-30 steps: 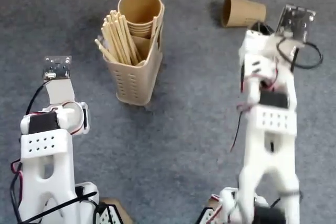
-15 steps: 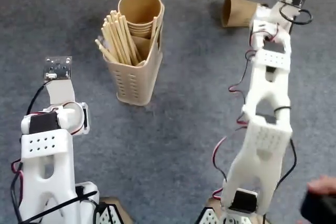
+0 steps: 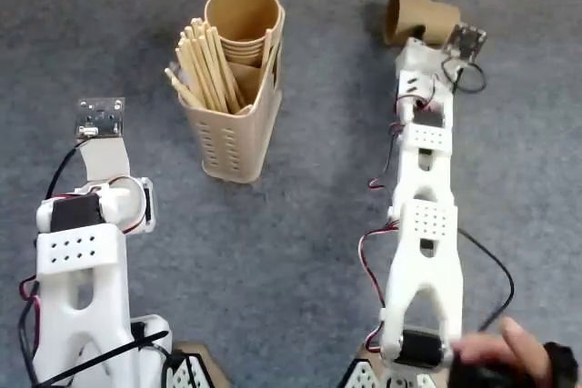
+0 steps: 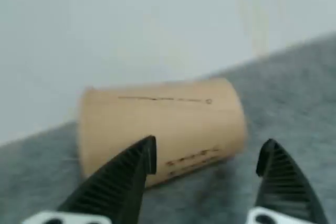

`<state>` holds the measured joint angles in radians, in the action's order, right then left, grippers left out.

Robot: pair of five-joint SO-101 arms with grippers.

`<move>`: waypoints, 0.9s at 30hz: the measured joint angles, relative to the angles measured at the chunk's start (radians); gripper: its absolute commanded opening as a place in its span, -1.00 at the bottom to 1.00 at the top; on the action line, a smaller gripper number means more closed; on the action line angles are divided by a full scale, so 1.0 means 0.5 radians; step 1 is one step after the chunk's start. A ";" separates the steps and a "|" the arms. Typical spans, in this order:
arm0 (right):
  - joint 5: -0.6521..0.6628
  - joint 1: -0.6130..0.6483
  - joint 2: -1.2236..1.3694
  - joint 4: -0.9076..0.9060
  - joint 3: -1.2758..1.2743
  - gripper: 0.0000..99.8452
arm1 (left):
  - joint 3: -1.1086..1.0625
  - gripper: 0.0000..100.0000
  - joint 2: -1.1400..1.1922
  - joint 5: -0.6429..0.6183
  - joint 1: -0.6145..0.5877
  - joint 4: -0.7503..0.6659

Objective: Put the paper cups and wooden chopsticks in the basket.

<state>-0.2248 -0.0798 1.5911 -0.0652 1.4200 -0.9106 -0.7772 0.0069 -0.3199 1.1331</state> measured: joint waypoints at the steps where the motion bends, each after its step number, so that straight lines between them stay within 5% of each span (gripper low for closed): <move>1: 0.003 -0.012 -0.003 -0.147 0.037 -0.39 | 0.000 -0.64 0.000 0.000 0.000 0.000; 10: 0.006 -0.046 -0.298 -2.114 0.436 -0.39 | 0.000 -0.64 0.000 0.000 0.000 0.000; 13: 0.006 -0.052 -0.546 -2.369 0.436 -0.39 | 0.000 -0.64 0.000 0.000 0.000 0.000; 17: 0.006 -0.034 -0.666 -1.915 0.476 -0.39 | 0.000 -0.64 0.000 0.000 0.000 0.000; 23: 0.068 0.114 -0.196 -0.657 0.476 -0.39 | 0.000 -0.64 0.000 0.000 0.000 0.000; 27: 0.236 0.264 0.157 -0.344 0.473 -0.44 | 0.000 -0.64 0.000 0.000 0.000 0.000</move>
<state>-0.1066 0.0522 1.6694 -0.2371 1.6563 -0.9106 -0.7772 0.0069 -0.3199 1.1331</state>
